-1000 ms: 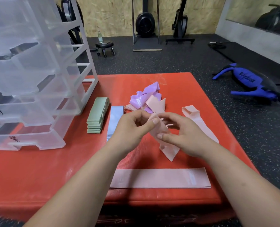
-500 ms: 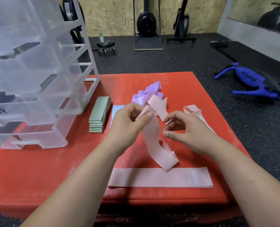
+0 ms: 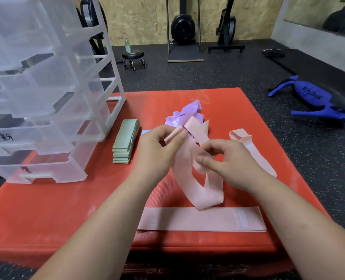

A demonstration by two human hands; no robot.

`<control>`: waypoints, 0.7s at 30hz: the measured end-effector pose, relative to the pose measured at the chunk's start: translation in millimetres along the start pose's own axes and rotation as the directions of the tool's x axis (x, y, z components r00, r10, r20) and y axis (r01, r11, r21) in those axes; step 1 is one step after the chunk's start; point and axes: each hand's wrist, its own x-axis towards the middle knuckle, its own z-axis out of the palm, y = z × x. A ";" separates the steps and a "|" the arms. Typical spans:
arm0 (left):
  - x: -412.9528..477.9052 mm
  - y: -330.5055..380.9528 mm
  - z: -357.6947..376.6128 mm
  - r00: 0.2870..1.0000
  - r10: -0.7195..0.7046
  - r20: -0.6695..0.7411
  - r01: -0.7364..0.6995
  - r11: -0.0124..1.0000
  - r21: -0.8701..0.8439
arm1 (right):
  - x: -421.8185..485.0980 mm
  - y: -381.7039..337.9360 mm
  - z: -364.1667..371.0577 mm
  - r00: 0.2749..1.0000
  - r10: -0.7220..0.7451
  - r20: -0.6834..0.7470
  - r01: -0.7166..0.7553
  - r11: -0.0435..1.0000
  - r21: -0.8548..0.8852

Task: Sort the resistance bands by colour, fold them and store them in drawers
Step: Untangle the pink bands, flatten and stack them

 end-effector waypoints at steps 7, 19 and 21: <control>4.4 2.0 -2.6 0.993 -0.005 -0.119 0.005 1.000 0.000 | -4.3 10.9 -0.6 0.978 0.096 0.186 -0.064 0.983 -0.172; 20.3 -15.7 -47.7 0.919 -0.183 -0.349 0.122 0.974 -0.191 | -14.6 55.0 -51.1 0.958 0.251 0.140 -0.244 0.967 -0.067; 19.2 -16.5 -48.4 0.934 -0.189 -0.302 0.141 0.975 -0.173 | -18.0 57.4 -49.0 0.960 0.254 0.118 -0.235 0.960 -0.153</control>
